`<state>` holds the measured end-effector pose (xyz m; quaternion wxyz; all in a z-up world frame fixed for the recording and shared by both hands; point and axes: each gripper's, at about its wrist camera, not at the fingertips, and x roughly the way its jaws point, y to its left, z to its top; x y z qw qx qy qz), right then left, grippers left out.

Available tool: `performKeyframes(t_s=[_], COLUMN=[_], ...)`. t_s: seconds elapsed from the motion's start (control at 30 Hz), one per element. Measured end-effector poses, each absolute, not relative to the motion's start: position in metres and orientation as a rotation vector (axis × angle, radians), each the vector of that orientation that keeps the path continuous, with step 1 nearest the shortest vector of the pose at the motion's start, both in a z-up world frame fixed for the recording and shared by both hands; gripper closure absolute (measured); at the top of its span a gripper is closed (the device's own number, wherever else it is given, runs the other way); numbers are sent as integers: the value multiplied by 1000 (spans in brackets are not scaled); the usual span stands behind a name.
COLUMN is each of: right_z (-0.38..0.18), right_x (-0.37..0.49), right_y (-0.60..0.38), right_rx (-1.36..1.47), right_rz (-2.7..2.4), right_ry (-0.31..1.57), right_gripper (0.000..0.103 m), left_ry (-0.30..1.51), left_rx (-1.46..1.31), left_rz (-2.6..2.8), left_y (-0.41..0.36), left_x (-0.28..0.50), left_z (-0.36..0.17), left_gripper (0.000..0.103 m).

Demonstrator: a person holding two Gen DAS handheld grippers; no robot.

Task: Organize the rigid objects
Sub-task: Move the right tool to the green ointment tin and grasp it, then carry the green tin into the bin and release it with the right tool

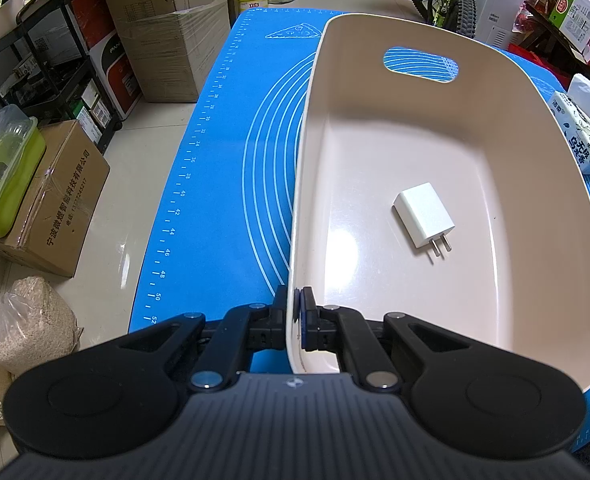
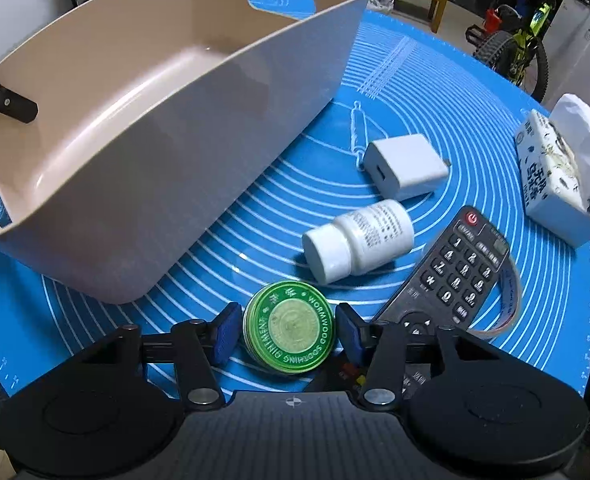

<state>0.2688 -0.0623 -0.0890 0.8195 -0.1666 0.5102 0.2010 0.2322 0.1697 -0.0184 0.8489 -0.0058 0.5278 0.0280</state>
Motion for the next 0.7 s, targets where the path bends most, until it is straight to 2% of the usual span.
performKeyframes(t_s=[0.03,0.37,0.7], right_z=[-90,-71,20], right_x=[268,261,274], right_y=[-62,-72,-67], right_rx=[-352,-294,-274], right_rz=[435,410,338], right_ry=[1082,1018,762], right_gripper=[48,48,48], left_ry=[1111,1109,1110], left_rx=[-13,-13,-11], left_rz=[58,57,56], left_y=[170,169,170], left_x=[232,231,233], left_z=[-18,-18,-19], left_gripper=[96,96,96])
